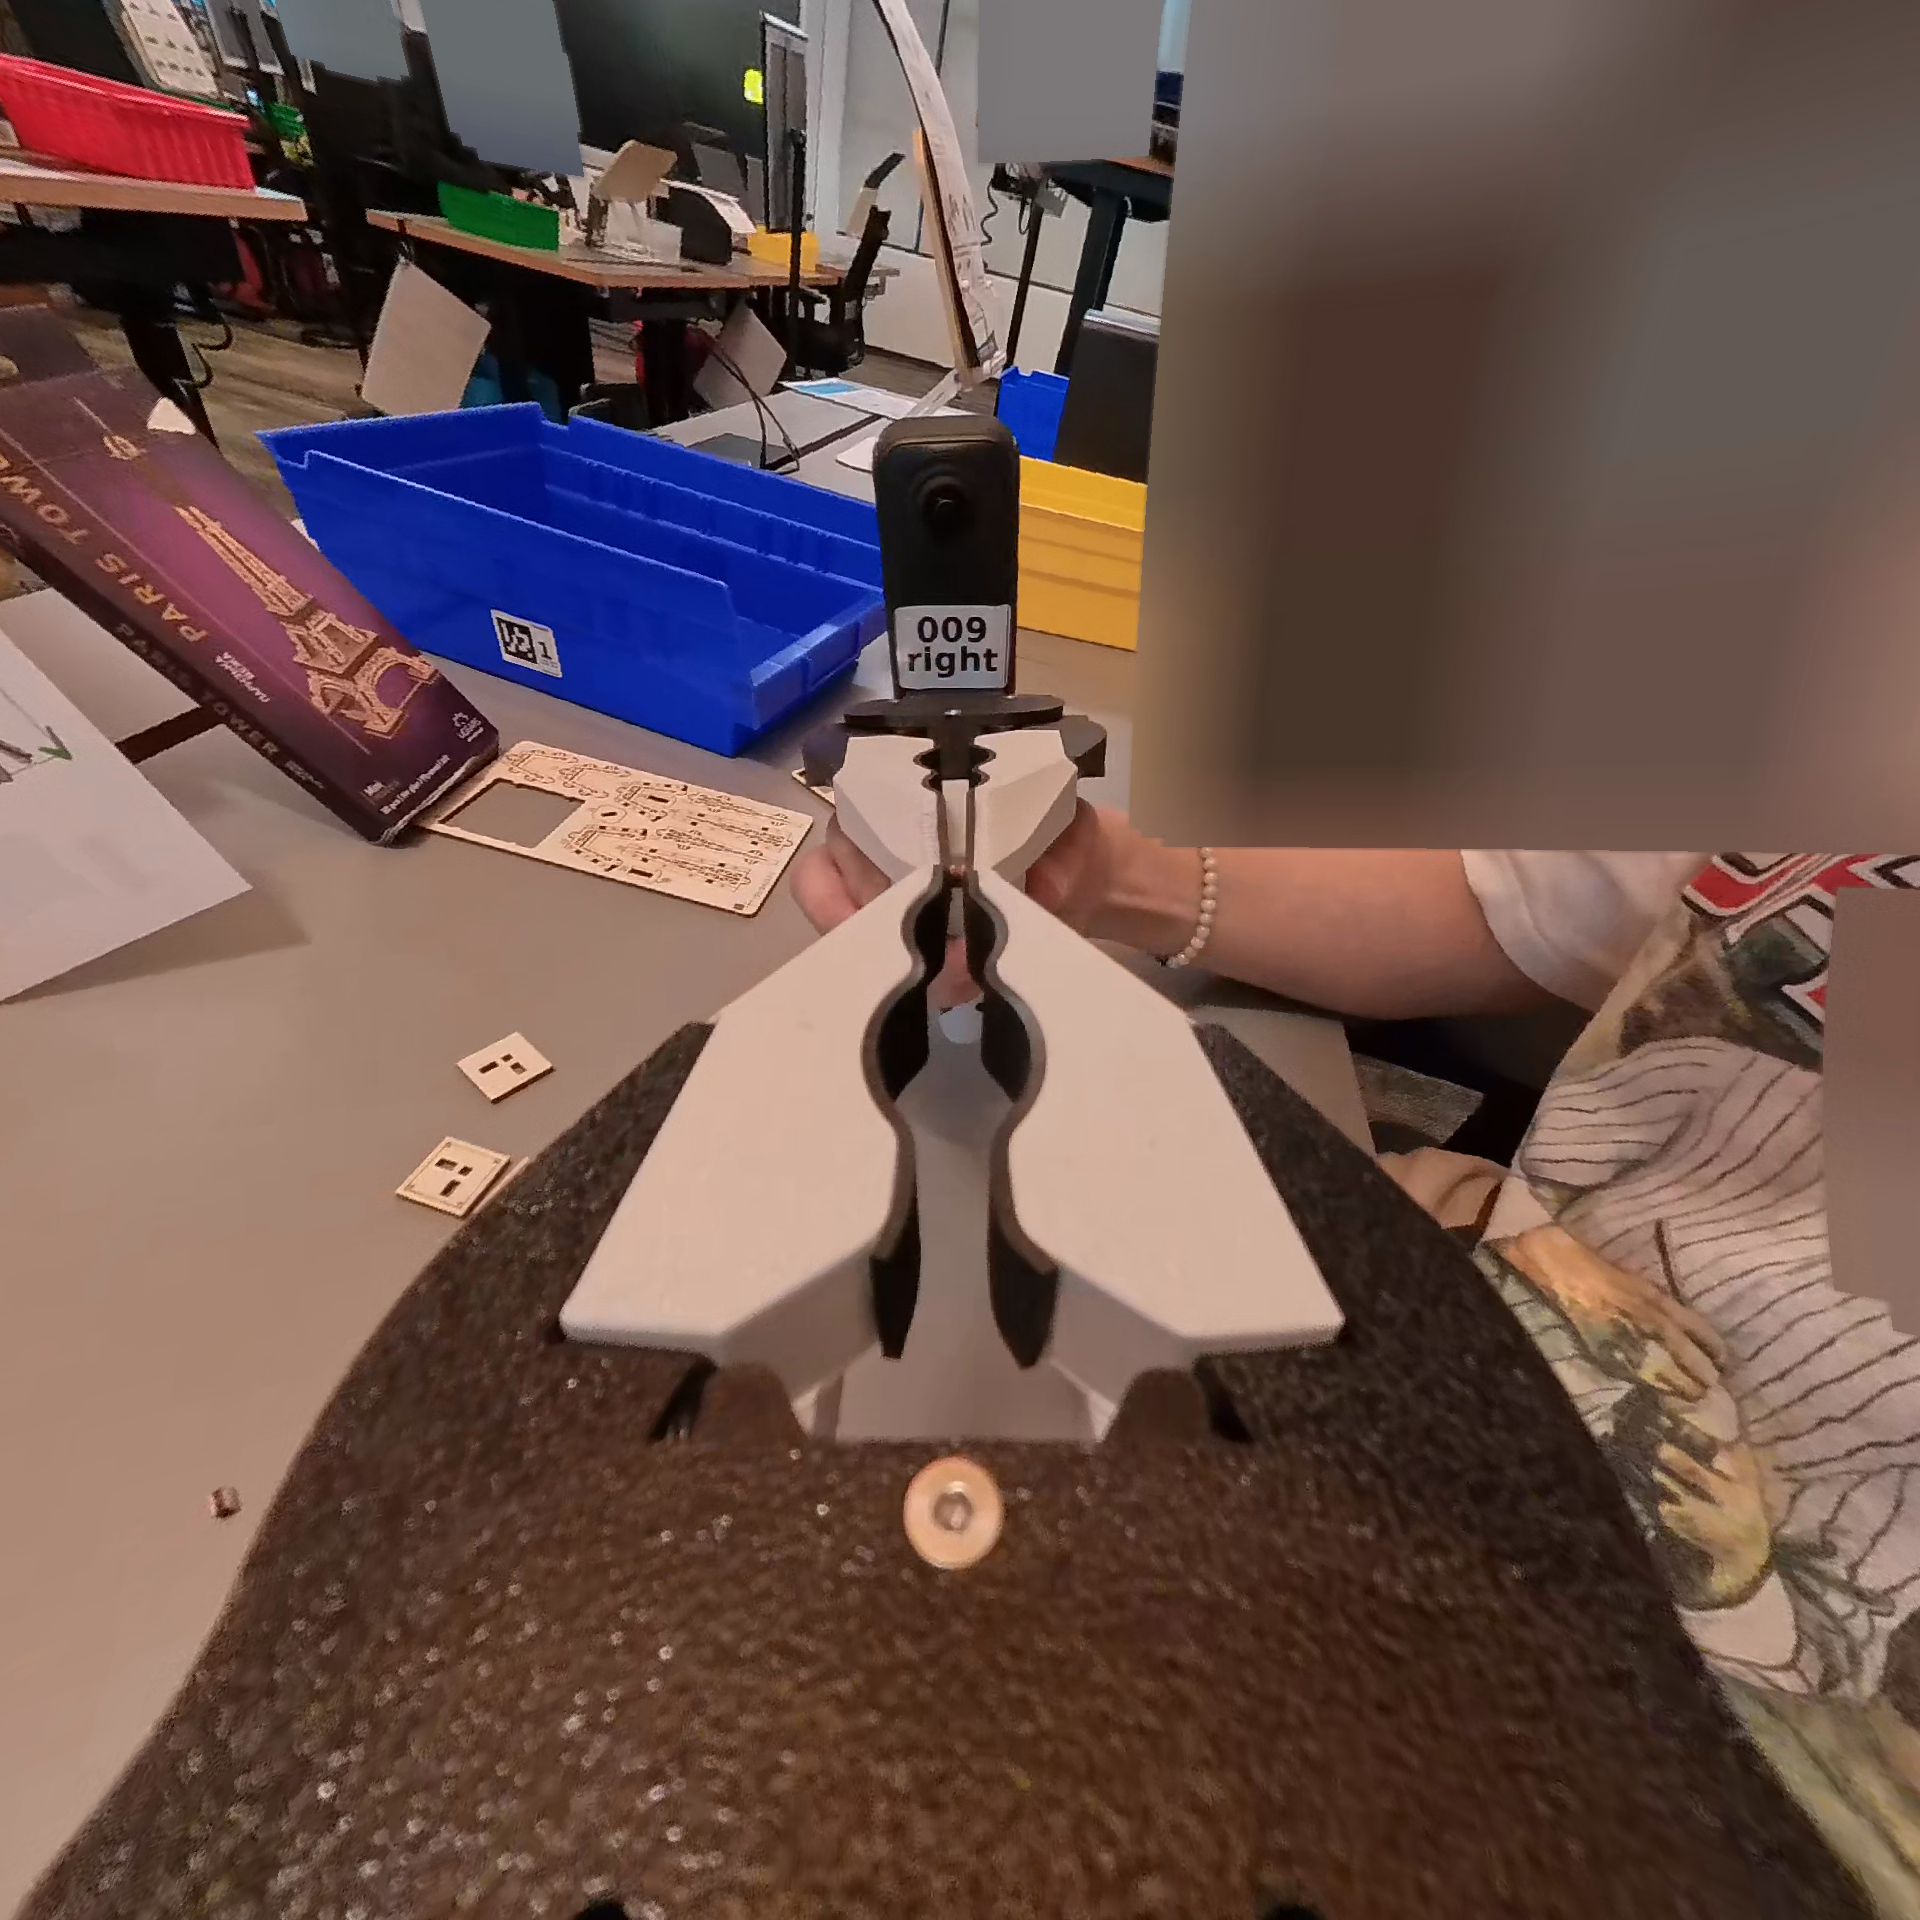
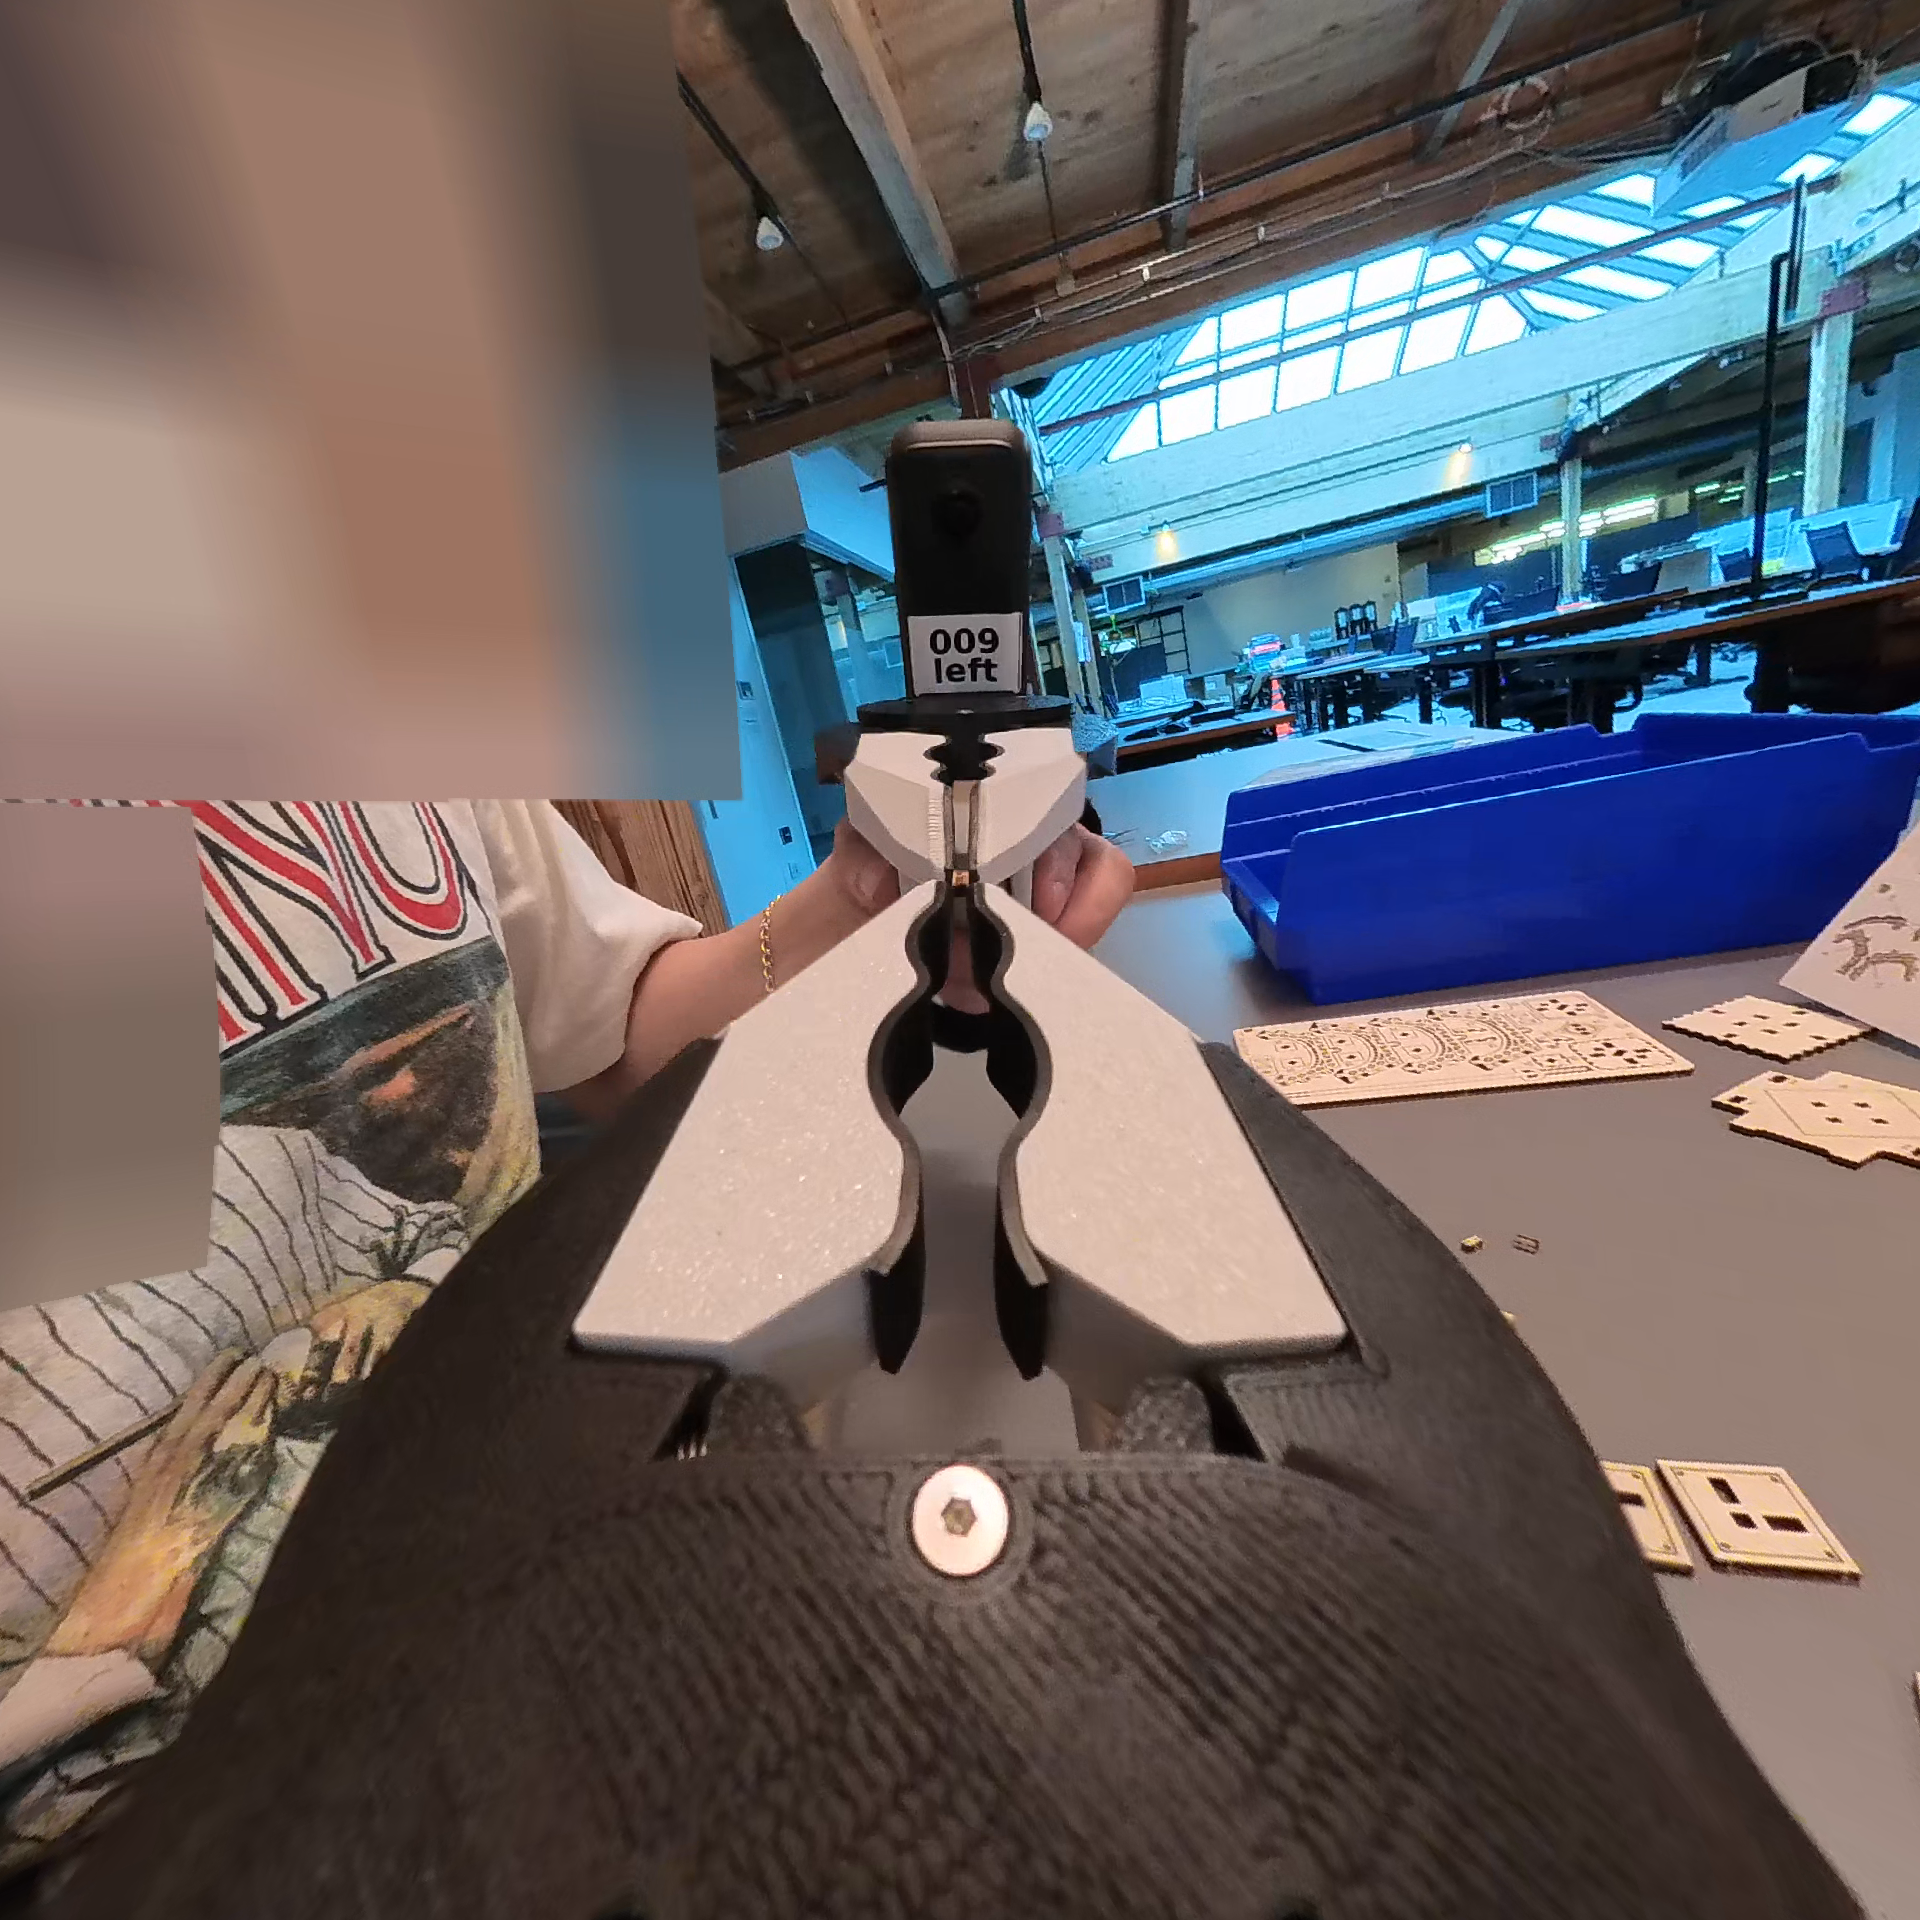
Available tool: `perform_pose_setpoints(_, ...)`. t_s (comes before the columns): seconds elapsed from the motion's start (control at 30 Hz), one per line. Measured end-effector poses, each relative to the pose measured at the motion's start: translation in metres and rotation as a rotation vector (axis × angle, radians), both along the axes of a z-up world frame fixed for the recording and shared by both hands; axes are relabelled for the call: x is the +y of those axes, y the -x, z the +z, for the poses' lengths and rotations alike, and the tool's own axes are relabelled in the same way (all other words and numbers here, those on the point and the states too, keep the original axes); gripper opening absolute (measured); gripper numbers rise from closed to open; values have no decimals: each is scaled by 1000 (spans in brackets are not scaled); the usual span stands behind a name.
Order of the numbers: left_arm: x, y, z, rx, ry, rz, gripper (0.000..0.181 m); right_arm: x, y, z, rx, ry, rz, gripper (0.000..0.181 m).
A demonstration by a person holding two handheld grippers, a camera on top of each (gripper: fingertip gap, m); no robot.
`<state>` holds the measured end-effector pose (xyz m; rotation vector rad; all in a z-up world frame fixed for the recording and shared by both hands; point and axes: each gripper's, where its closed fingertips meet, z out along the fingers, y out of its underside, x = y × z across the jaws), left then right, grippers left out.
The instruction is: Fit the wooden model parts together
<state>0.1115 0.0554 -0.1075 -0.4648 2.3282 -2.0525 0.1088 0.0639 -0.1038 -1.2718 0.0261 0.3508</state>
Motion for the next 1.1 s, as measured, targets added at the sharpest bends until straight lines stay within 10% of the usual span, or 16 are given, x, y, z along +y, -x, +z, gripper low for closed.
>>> perform_pose_setpoints(0.63,30,-35,-61,150,-280,193,0,-12,-81,-54,-177,358,-559,52)
perform_pose_setpoints(1.1,62,-21,-107,355,-608,205,0,-21,-100,-82,-386,623,-743,46)
